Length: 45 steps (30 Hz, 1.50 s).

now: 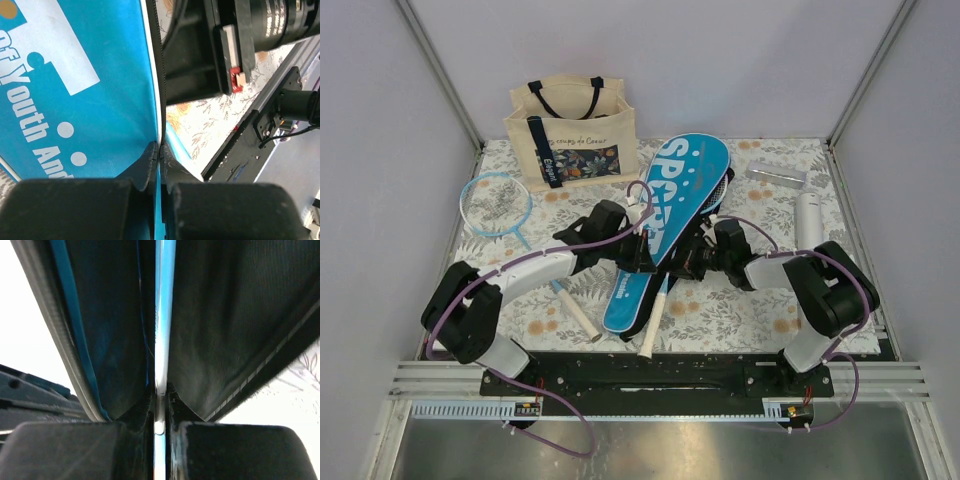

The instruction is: Pack up the badminton gear

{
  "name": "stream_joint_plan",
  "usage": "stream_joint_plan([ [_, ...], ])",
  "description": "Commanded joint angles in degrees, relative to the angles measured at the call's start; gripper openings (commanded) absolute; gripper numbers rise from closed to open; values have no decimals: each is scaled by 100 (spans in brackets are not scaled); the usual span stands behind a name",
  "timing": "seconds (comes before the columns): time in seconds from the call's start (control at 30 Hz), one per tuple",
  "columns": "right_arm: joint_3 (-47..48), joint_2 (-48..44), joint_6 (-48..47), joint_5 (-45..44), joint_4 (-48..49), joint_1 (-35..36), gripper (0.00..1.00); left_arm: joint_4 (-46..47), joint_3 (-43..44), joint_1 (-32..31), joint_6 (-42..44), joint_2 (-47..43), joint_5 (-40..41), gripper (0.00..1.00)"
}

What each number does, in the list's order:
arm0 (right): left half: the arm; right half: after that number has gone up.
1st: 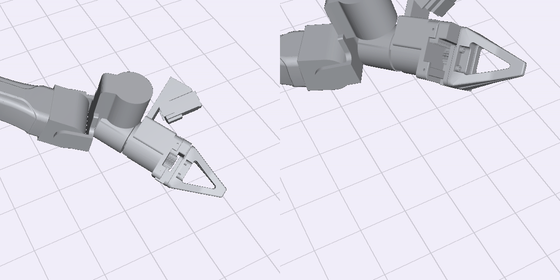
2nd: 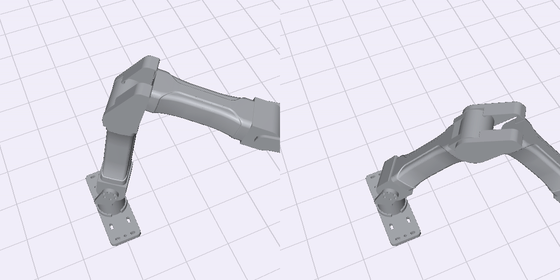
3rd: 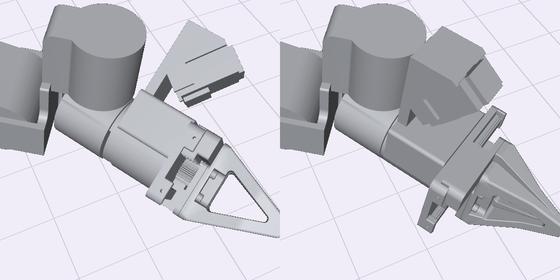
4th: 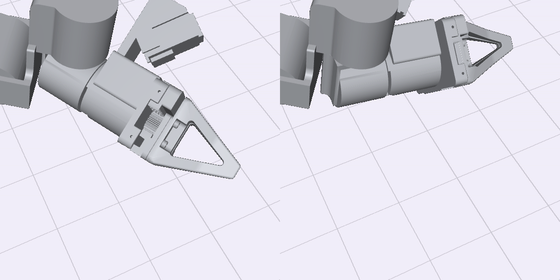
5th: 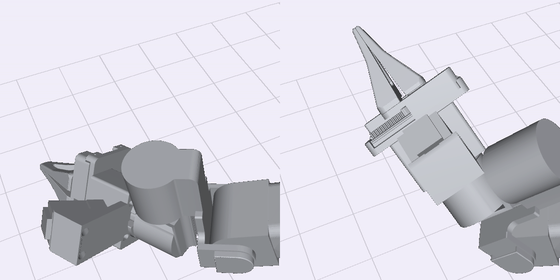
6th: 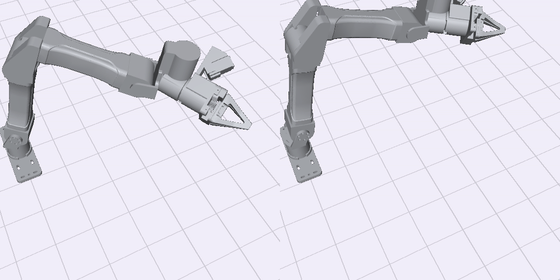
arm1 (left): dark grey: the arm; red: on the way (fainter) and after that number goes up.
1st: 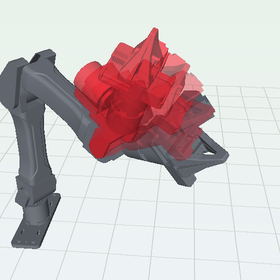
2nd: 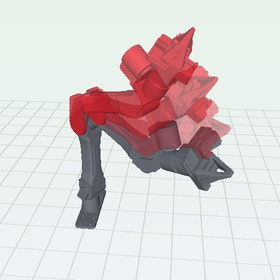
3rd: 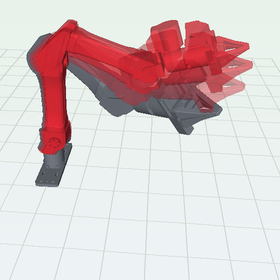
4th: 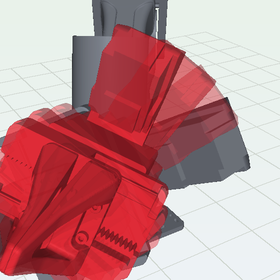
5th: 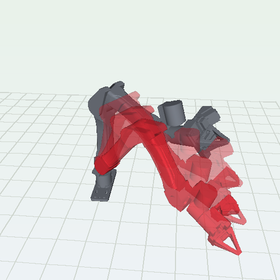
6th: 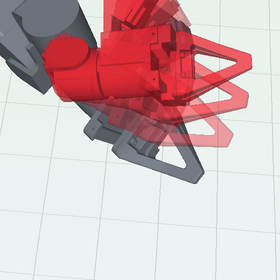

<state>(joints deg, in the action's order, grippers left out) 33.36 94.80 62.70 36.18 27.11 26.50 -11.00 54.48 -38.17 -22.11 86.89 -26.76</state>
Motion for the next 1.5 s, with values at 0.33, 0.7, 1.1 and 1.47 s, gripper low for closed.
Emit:
stream_joint_plan([
  [0.33,926,960,340,-1104,1340,-49,0,1311,-824,-6,-1436,-937,-347,0],
  [0.7,1480,1356,208,-1421,1138,-40,0,1751,-1308,-6,-2104,-955,39,0],
  [1.1,1015,435,-152,-1737,-408,-40,51,1207,-939,-6,-2219,-621,900,25],
  [1.47,294,-585,-346,-1755,-1155,-49,45,-487,-220,-6,-1885,-937,2435,50],
])
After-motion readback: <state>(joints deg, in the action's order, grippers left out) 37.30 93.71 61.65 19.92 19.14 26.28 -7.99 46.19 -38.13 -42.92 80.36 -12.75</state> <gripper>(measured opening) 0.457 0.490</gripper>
